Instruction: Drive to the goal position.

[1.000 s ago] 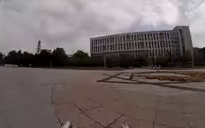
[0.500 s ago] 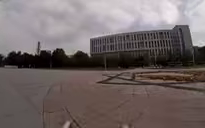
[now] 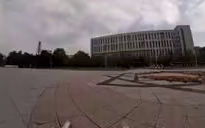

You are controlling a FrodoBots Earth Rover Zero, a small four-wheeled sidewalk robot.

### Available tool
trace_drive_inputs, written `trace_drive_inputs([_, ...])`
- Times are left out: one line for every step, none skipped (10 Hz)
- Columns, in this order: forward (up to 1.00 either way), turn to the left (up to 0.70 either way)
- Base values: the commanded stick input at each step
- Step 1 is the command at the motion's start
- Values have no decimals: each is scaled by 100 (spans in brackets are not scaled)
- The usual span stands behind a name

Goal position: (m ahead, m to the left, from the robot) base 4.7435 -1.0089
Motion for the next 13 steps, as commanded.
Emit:
trace_drive_inputs([70, 0])
trace_drive_inputs([70, 0])
trace_drive_inputs([70, 0])
trace_drive_inputs([70, 0])
trace_drive_inputs([70, 0])
trace_drive_inputs([70, 0])
trace_drive_inputs([70, 0])
trace_drive_inputs([70, 0])
trace_drive_inputs([70, 0])
trace_drive_inputs([70, 0])
trace_drive_inputs([70, -12])
trace_drive_inputs([70, -27])
trace_drive_inputs([70, -22])
